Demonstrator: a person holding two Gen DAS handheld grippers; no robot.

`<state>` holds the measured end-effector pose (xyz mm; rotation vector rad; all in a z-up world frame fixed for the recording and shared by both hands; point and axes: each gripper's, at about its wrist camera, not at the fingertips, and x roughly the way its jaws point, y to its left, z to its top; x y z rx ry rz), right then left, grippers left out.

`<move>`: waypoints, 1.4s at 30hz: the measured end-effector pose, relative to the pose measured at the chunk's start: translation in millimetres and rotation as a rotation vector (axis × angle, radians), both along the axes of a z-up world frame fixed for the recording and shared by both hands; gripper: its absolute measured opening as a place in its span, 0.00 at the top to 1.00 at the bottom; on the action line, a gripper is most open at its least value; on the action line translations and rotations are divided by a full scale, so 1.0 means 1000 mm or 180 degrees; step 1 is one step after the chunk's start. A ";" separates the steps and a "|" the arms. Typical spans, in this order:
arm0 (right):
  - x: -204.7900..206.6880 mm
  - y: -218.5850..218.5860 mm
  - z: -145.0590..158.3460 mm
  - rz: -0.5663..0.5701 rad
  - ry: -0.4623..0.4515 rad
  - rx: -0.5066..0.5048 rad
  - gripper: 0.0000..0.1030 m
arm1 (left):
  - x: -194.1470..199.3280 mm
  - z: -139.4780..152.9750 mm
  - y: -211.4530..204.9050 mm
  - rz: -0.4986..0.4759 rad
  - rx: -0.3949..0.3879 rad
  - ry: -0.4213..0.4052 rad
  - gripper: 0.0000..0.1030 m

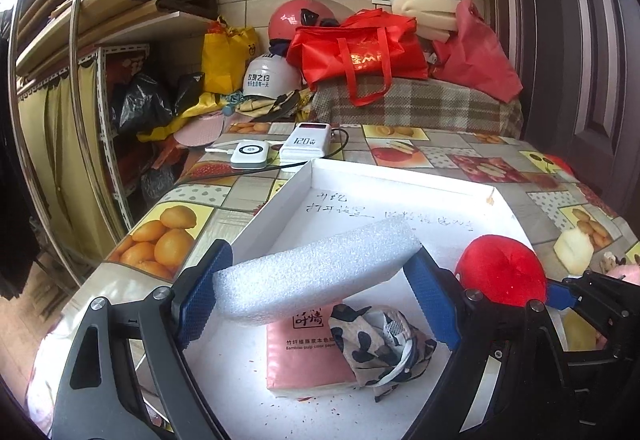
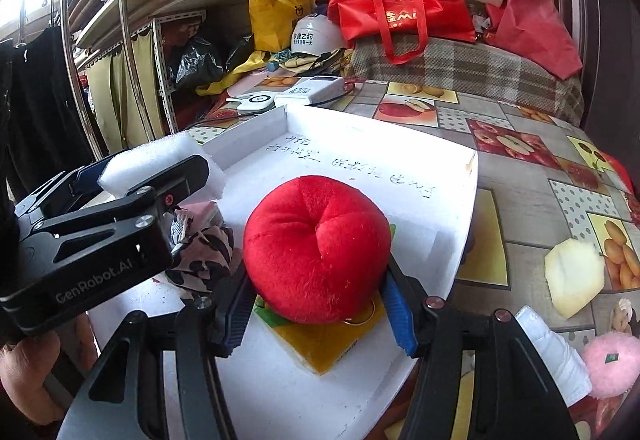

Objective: Organize soft objects
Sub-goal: 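Open the left gripper to drop the foam tube while the right gripper releases the apple in the tray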

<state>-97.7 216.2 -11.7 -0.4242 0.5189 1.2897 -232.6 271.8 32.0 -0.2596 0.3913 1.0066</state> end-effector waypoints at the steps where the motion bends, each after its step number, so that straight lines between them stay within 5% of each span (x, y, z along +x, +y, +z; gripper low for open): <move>1: 0.001 0.001 0.000 -0.0007 0.0011 -0.0008 0.39 | 0.001 0.000 -0.001 0.0012 0.0022 0.0015 0.14; 4: 0.003 0.003 -0.001 -0.0085 0.0021 -0.0052 0.20 | 0.000 0.001 -0.005 0.0129 0.0105 0.0045 0.13; 8: -0.001 0.001 0.001 -0.0138 -0.0083 -0.0020 0.20 | -0.006 0.003 -0.012 0.0288 0.0251 -0.0008 0.00; 38: -0.019 -0.034 0.019 -0.0138 -0.0480 0.0678 0.17 | -0.027 0.008 -0.016 0.0371 0.0358 -0.0304 0.00; 42: -0.017 -0.031 0.017 -0.0185 -0.0456 0.0515 0.17 | -0.028 0.008 -0.016 0.0373 0.0328 -0.0323 0.00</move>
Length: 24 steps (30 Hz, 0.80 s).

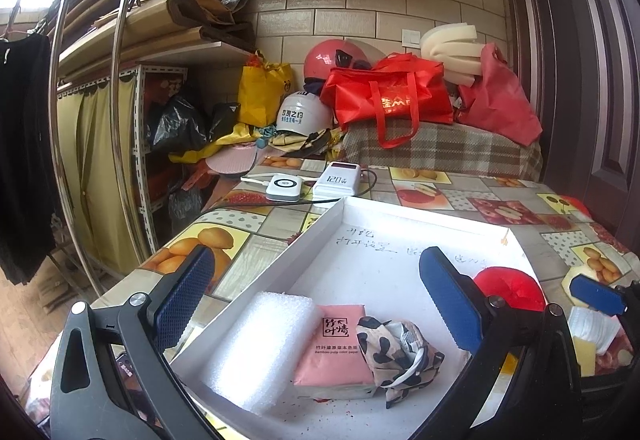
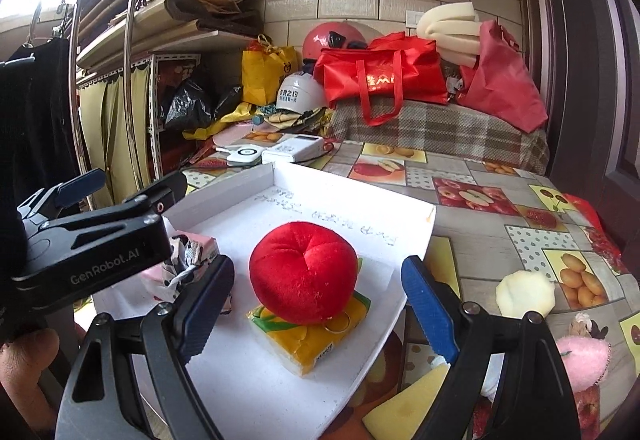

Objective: Organize soft objects
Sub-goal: 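Open the left gripper to drop the foam tube while the right gripper releases the apple in the tray, then grasp the yellow sponge with the left gripper while the right gripper grasps the grey rope toy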

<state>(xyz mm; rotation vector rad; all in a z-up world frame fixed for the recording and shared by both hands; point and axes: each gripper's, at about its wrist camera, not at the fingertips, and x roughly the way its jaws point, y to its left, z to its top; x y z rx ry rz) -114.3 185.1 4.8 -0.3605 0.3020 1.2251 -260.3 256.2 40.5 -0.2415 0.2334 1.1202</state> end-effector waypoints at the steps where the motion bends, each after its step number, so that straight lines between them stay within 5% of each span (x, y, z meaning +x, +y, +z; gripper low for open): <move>1: 0.002 0.003 -0.002 0.0038 0.0065 -0.0108 0.17 | 0.000 0.000 0.000 0.0002 -0.0012 -0.0010 0.00; 4: 0.003 0.003 -0.009 0.0276 0.0298 -0.0305 0.17 | -0.001 0.000 0.001 0.0019 -0.0045 -0.0030 0.00; 11: -0.017 0.036 -0.024 0.0672 0.0286 -0.0766 0.17 | -0.003 0.001 0.002 0.0030 -0.0036 -0.0035 0.00; 20: 0.003 -0.006 -0.009 0.0505 0.0463 -0.0171 0.17 | -0.006 0.001 0.001 -0.0027 -0.0022 -0.0114 0.00; 24: 0.015 -0.058 0.010 0.0264 0.0176 0.0328 0.17 | -0.003 0.001 -0.007 -0.0273 -0.0045 -0.0177 0.00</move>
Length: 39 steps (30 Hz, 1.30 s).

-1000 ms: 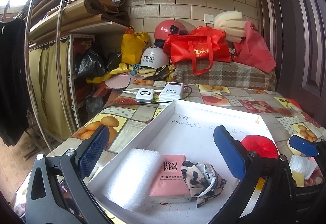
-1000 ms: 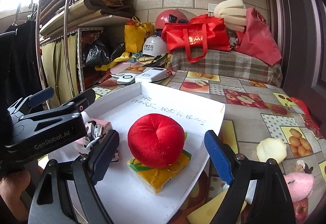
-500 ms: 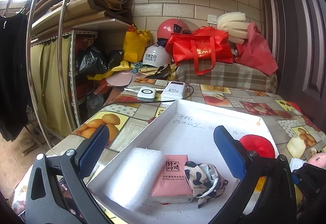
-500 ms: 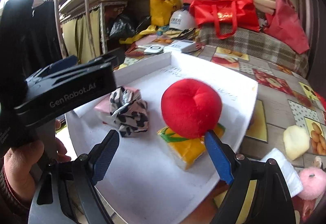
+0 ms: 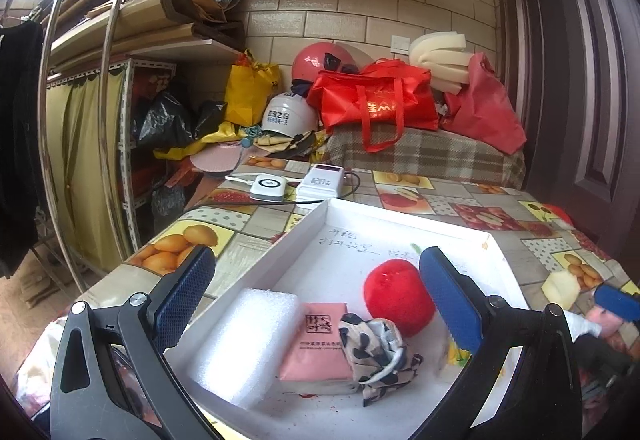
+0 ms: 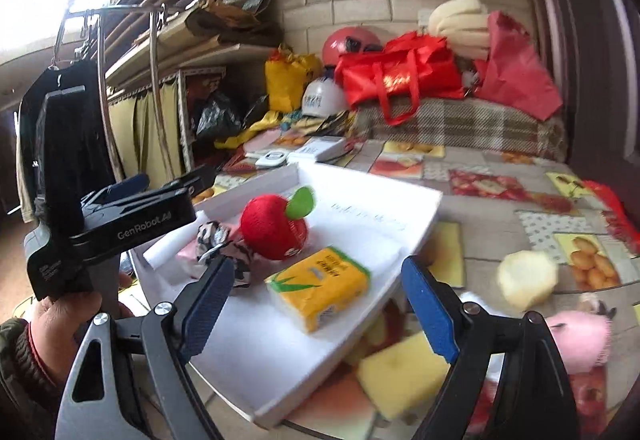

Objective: Organize soft objects
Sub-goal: 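Grasp the yellow sponge with the left gripper while the right gripper grasps the grey rope toy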

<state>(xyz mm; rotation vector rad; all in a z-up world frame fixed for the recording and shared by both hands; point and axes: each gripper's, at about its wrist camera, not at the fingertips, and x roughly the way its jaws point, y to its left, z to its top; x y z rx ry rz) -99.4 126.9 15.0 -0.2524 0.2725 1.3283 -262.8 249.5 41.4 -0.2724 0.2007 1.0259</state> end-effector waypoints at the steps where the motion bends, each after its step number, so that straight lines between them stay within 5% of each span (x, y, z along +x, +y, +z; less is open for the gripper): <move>1: 0.007 -0.013 0.005 -0.0086 -0.0022 0.0109 0.17 | 0.002 0.000 -0.003 -0.0104 -0.0017 -0.0018 0.00; 6: 0.074 -0.072 0.010 -0.0688 0.0172 0.0246 0.17 | 0.030 0.000 -0.027 -0.1050 -0.0203 -0.0051 0.00; 13: 0.165 -0.120 0.001 -0.1451 0.1016 0.0244 0.16 | 0.093 0.003 -0.102 -0.2380 -0.0214 0.0347 0.00; 17: 0.171 -0.125 -0.008 -0.1509 0.1319 0.0296 0.16 | 0.132 0.001 -0.129 -0.2087 -0.0130 0.0744 0.00; 28: 0.187 -0.142 -0.017 -0.1377 0.1682 0.0360 0.16 | 0.190 -0.033 -0.132 -0.2295 -0.0848 0.1270 0.00; 34: 0.186 -0.145 -0.017 -0.1357 0.1715 0.0396 0.16 | 0.189 -0.027 -0.159 -0.2891 -0.1000 0.1011 0.01; 39: 0.191 -0.147 -0.019 -0.1366 0.1808 0.0420 0.16 | 0.161 -0.013 -0.146 -0.2532 -0.0850 0.0617 0.00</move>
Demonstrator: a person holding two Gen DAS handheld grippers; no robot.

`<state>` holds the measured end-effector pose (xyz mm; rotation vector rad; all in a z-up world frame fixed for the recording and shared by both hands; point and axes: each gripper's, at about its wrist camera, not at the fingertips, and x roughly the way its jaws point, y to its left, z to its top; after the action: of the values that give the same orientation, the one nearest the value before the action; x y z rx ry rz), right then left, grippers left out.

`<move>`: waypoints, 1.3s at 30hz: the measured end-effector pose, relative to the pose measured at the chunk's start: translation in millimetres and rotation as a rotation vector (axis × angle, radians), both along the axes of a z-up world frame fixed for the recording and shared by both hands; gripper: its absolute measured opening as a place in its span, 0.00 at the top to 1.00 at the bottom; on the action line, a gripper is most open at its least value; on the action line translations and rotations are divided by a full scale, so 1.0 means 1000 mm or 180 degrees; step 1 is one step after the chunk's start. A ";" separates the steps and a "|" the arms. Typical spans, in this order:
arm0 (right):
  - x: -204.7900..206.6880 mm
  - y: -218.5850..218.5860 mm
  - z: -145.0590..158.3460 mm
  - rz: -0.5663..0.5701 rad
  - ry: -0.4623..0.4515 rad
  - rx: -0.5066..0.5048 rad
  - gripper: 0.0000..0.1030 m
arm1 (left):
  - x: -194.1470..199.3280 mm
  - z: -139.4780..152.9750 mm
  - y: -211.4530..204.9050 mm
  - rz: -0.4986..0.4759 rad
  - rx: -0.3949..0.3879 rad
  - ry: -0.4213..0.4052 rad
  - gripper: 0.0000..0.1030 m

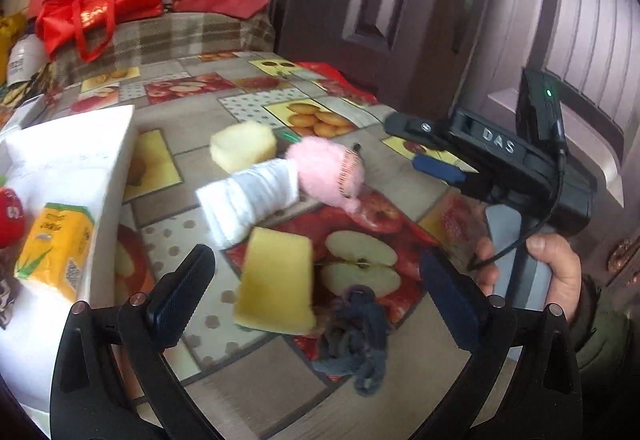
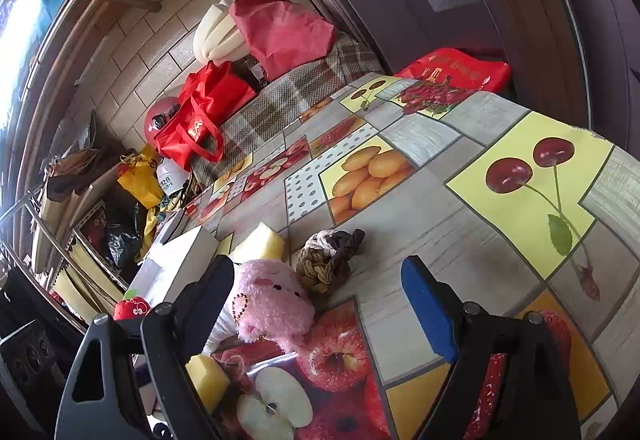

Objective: Organize soft objects
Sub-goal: 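Grasp the yellow sponge with the left gripper while the right gripper grasps the grey rope toy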

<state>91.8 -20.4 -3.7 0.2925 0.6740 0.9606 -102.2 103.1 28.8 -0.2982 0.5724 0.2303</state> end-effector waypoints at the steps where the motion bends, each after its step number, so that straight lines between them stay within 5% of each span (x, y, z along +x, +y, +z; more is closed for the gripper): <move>1: 0.001 0.000 0.000 0.0002 0.0008 0.0005 0.16 | -0.006 0.001 0.008 0.0186 0.0012 -0.0007 0.00; 5: 0.002 0.000 -0.001 0.0025 0.0010 -0.0015 0.16 | -0.013 -0.004 0.033 0.0544 -0.0162 0.0043 0.01; 12: 0.003 -0.002 -0.001 0.0027 0.0015 -0.0017 0.16 | 0.017 -0.011 -0.002 0.0314 0.0450 0.0517 0.06; 15: 0.003 -0.001 -0.001 0.0026 0.0014 -0.0013 0.16 | 0.032 -0.021 -0.007 0.0178 0.0476 0.0759 0.31; 20: 0.004 -0.002 -0.001 0.0028 0.0019 -0.0022 0.16 | 0.047 -0.030 -0.023 -0.0221 0.0368 0.0880 0.37; 23: 0.004 -0.002 -0.001 0.0025 0.0022 -0.0017 0.16 | 0.045 -0.028 -0.023 -0.0172 0.0404 0.0841 0.39; 26: 0.004 -0.002 -0.001 0.0020 0.0025 -0.0008 0.16 | 0.042 -0.029 -0.007 -0.0005 0.0181 0.0803 0.59; 32: -0.001 -0.012 0.001 -0.0007 -0.0003 0.0181 0.16 | 0.048 -0.029 -0.002 -0.0071 0.0084 0.0775 0.61; 39: -0.037 -0.006 0.016 0.1055 -0.0454 -0.0292 0.16 | 0.028 -0.017 0.012 0.0138 -0.0060 0.0372 0.63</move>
<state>54.5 -26.0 12.8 0.0290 0.6442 1.2496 -74.4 114.8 11.6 -0.3169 0.6843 0.2856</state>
